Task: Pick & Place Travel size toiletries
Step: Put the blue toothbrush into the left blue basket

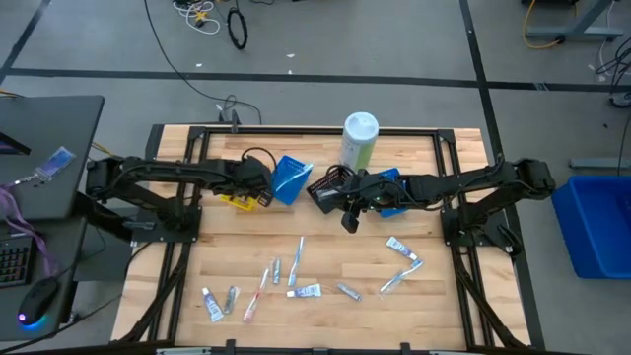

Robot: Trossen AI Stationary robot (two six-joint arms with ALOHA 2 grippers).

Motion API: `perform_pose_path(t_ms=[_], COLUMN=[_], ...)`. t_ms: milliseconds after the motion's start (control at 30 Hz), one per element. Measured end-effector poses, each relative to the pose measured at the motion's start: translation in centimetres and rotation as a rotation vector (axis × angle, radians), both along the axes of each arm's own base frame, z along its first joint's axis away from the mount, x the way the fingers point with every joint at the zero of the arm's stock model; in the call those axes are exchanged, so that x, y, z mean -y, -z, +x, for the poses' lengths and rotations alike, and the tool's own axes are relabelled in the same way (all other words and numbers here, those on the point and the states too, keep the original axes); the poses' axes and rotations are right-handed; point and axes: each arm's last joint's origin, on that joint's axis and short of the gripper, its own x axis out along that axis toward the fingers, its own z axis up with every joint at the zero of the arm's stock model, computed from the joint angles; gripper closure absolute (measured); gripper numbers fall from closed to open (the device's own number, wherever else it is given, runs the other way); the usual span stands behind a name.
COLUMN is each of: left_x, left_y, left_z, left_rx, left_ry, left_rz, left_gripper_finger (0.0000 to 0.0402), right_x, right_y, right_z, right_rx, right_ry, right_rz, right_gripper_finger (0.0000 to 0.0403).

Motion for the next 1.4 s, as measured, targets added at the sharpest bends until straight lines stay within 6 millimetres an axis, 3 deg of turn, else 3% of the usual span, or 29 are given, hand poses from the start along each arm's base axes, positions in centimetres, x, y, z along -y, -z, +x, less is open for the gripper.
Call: perform_pose_path(t_ms=[333,600,733,933,1200,1400], left_x=[6.2,10.1,11.7,13.5,14.7,14.9], left_y=[-2.5,-2.7,-1.5,2.2,7.1,9.5], left_z=[3.6,3.9,4.4,6.1,7.8,8.2], left_rx=[0.367,0.428,0.425,0.339,0.267,0.217], left_ry=[0.284,0.426,0.448,0.482,0.470,0.413], left_rz=[-0.075,-0.061,-0.058,-0.069,-0.101,-0.131], left_gripper_finger=[0.0288,0.0287,0.0279,0.0251,0.0218,0.0214], right_x=[0.0,-0.1,-0.3,-1.2,-3.1,-4.2], right_y=[0.0,0.0,0.2,2.0,6.6,10.0], right_z=[0.0,0.0,-0.1,-0.8,-3.0,-5.3], right_rx=[0.000,0.001,0.005,-0.036,-0.067,0.015], right_ry=[0.000,0.002,0.029,0.051,0.098,0.066], right_rz=[0.000,0.007,0.057,0.123,0.266,0.334], right_gripper_finger=[0.0299,0.0300,0.0302,0.0304,0.0302,0.0304])
